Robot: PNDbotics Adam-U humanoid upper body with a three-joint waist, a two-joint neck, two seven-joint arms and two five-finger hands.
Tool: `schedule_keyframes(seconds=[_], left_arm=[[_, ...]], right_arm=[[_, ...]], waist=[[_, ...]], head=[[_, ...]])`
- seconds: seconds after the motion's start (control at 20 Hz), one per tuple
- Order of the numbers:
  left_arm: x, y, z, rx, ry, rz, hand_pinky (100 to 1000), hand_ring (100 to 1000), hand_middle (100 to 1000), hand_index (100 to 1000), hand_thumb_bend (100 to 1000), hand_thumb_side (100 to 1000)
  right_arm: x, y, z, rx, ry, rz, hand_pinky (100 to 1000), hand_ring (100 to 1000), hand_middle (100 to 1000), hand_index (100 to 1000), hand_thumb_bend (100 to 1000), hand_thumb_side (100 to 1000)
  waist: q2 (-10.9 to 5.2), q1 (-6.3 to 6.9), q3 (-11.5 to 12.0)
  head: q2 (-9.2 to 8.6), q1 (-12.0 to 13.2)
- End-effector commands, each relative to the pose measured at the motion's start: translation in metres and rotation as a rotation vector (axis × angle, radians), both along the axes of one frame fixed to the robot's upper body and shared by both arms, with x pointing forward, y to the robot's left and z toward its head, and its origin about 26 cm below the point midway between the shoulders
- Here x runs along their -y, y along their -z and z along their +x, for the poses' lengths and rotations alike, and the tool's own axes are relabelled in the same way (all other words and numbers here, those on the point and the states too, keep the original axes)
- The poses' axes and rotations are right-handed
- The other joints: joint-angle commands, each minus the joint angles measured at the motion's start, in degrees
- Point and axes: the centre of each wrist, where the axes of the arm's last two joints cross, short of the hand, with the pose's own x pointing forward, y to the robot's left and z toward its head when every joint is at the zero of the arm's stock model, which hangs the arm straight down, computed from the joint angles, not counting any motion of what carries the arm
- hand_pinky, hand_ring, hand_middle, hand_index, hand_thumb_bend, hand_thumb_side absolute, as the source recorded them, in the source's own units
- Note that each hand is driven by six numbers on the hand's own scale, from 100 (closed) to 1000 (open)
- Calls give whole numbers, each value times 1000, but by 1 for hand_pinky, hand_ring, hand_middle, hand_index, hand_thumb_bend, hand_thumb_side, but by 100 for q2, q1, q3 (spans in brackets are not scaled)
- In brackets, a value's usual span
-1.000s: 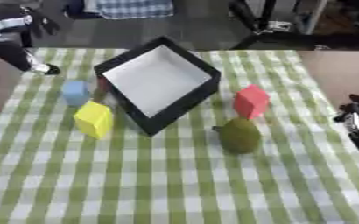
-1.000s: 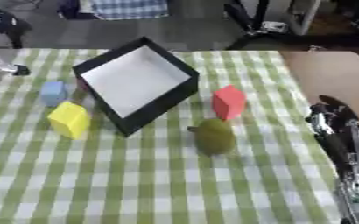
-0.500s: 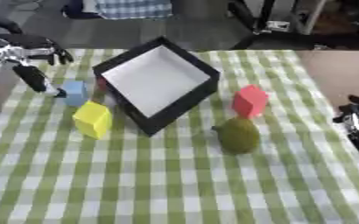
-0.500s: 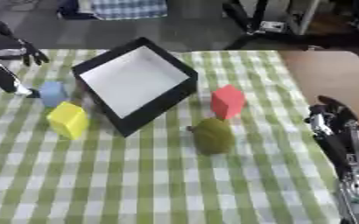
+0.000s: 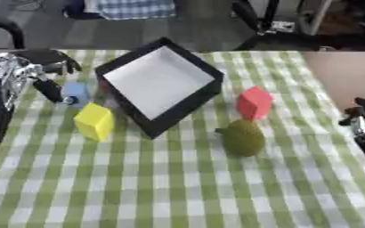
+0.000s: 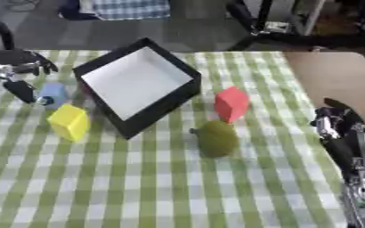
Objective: Pick up objects on the table and place them in the box.
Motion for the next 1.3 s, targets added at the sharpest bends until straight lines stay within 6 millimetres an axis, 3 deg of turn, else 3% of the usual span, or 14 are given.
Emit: schedule_keyframes(seconds=[0.05, 0.4, 0.45, 0.5, 0.65, 0.85, 1.05, 1.15, 1.3], left_arm=[[0, -6, 2, 71, -35, -9, 770, 685, 700, 893, 413, 336], [-4, 17, -1, 109, -130, 33, 766, 687, 706, 883, 425, 340], [-5, 20, -1, 104, -144, 43, 764, 684, 702, 879, 452, 301], [-6, 22, -2, 96, -157, 52, 758, 676, 693, 872, 424, 341], [-9, 29, -3, 74, -179, 64, 731, 627, 638, 837, 404, 335], [-12, 30, -4, 69, -189, 54, 642, 505, 485, 727, 335, 287], [-12, 10, -2, 161, -166, -18, 606, 458, 415, 683, 263, 269], [-13, -14, -1, 250, -151, -84, 600, 442, 392, 676, 227, 251], [-12, -66, -1, 411, -113, -137, 608, 434, 379, 683, 207, 241]], right_arm=[[2, -8, 3, 21, -9, -17, 828, 577, 620, 809, 100, 518], [1, -8, 3, 23, -9, -13, 828, 576, 619, 809, 100, 519], [1, -8, 3, 23, -10, -12, 828, 576, 619, 809, 100, 513], [1, -8, 4, 23, -11, -12, 828, 576, 619, 809, 100, 519], [0, -8, 4, 22, -13, -12, 828, 576, 619, 809, 100, 520], [1, -7, 3, 20, -10, -11, 828, 576, 619, 809, 100, 522], [1, -7, 3, 18, -9, -10, 828, 576, 619, 809, 100, 523], [1, -7, 3, 18, -7, -10, 828, 576, 619, 809, 100, 523], [3, -6, 2, 13, -4, -13, 828, 576, 620, 809, 100, 524]], waist=[[-117, 3, -20], [-76, -12, -77], [-72, -11, -80], [-69, -10, -82], [-63, -9, -86], [-64, -14, -89], [-77, -13, -95], [-89, -6, -99], [-119, 26, -85]], head=[[-11, 35], [-11, 58], [-11, 59], [-11, 58], [-11, 50], [-11, 57], [-11, 57], [-11, 51], [-11, 38]])
